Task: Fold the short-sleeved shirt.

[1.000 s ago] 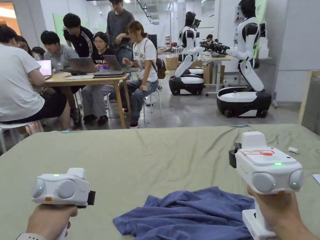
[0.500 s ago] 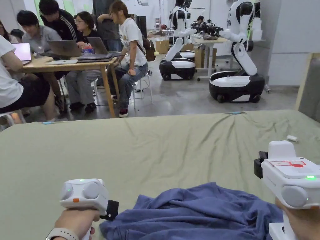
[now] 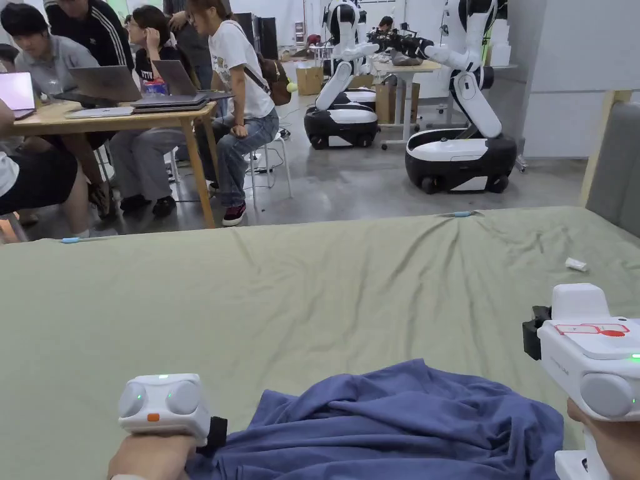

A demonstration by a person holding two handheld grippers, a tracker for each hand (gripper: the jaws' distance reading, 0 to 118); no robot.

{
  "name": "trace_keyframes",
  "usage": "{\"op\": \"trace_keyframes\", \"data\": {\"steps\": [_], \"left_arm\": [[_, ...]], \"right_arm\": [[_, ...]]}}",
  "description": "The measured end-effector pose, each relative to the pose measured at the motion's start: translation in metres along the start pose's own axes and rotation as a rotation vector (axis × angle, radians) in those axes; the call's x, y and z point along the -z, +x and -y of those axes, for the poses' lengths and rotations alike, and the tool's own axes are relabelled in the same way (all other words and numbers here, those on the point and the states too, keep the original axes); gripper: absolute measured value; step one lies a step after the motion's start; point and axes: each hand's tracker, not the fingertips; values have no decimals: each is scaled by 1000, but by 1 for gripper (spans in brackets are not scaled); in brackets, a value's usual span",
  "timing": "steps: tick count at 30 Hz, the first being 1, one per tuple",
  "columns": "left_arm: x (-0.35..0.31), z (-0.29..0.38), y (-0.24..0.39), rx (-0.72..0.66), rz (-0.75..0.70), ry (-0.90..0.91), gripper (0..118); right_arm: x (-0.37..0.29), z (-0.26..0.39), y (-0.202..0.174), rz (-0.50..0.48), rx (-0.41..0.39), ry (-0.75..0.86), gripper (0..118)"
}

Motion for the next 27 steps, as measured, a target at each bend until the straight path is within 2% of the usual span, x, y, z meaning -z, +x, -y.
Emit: {"op": "trace_keyframes", "data": {"steps": [4, 8, 13, 15, 18, 21, 22, 24, 25, 27], "left_arm": [[-7, 4, 0, 0, 53, -46, 0], [-27, 2, -15, -95, 146, -8, 0], [-56, 0, -20, -70, 132, 49, 0], [-67, 2, -17, -59, 128, 58, 0], [-72, 3, -15, -56, 123, 70, 0], [-75, 4, -11, -49, 116, 73, 0], [-74, 4, -10, -45, 114, 70, 0], [-73, 4, -7, -33, 106, 65, 0], [-72, 4, -6, -31, 100, 66, 0], [-67, 0, -6, -30, 98, 61, 0]], "right_arm": [[-11, 0, -1, -6, 13, 0, 0], [-13, 1, 4, -8, 0, -1, 0], [-23, 2, 25, 30, 6, -33, 0], [-23, 8, 37, 49, 4, -66, 0], [-19, 20, 58, 60, 43, -148, 0], [-11, 35, 72, 22, 81, -238, 0], [-7, 41, 74, 1, 88, -262, 8], [2, 52, 74, 5, 79, -281, 48], [5, 57, 74, -9, 83, -303, 60], [18, 68, 72, -13, 74, -333, 64]]}}
